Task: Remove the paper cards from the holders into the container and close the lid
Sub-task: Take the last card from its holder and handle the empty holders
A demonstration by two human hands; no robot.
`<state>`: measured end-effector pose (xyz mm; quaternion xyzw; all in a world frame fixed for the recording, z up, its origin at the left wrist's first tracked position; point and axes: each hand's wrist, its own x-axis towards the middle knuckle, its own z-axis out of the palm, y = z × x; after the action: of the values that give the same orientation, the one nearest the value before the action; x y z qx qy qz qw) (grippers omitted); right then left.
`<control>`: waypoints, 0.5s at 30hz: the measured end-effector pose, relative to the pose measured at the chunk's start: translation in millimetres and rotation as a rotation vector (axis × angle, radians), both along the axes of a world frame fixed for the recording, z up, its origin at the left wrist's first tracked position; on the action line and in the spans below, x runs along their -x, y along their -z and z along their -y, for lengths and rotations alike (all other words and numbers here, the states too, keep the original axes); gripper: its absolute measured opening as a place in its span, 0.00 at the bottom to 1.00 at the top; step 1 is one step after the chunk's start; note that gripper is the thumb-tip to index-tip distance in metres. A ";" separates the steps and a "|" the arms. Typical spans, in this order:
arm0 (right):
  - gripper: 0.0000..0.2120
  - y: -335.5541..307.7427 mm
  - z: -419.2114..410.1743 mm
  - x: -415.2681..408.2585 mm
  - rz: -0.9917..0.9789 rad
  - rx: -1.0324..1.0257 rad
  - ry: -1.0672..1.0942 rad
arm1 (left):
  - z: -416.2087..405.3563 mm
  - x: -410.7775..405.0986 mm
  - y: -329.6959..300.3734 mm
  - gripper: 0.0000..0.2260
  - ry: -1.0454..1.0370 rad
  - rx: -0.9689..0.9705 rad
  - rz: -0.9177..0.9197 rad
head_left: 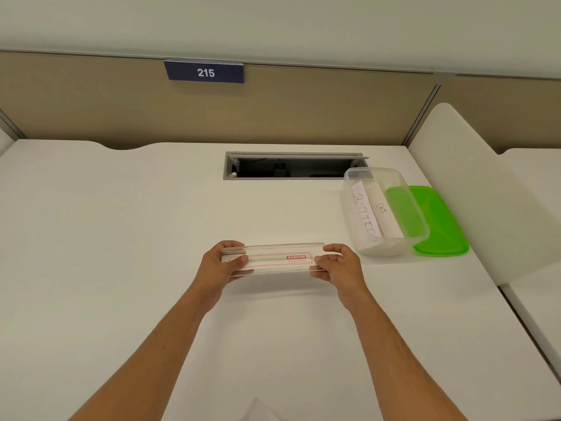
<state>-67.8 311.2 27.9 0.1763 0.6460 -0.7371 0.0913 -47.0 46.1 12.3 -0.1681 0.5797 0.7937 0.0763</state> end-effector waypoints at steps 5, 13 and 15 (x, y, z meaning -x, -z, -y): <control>0.12 -4.8 -5.3 3.1 0.028 0.093 0.023 | 0.7 4.2 -2.2 0.09 -0.014 -0.108 0.021; 0.13 -11.1 -19.3 12.0 0.052 0.189 0.019 | -6.1 9.9 -8.6 0.14 0.037 -0.125 -0.007; 0.11 -13.5 -25.7 13.4 0.051 0.242 0.022 | -9.4 12.3 -11.3 0.14 0.055 -0.164 -0.020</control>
<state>-81.2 336.9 41.4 0.1898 0.5479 -0.8058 0.1200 -59.3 55.5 23.6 -0.1376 0.5177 0.8378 0.1059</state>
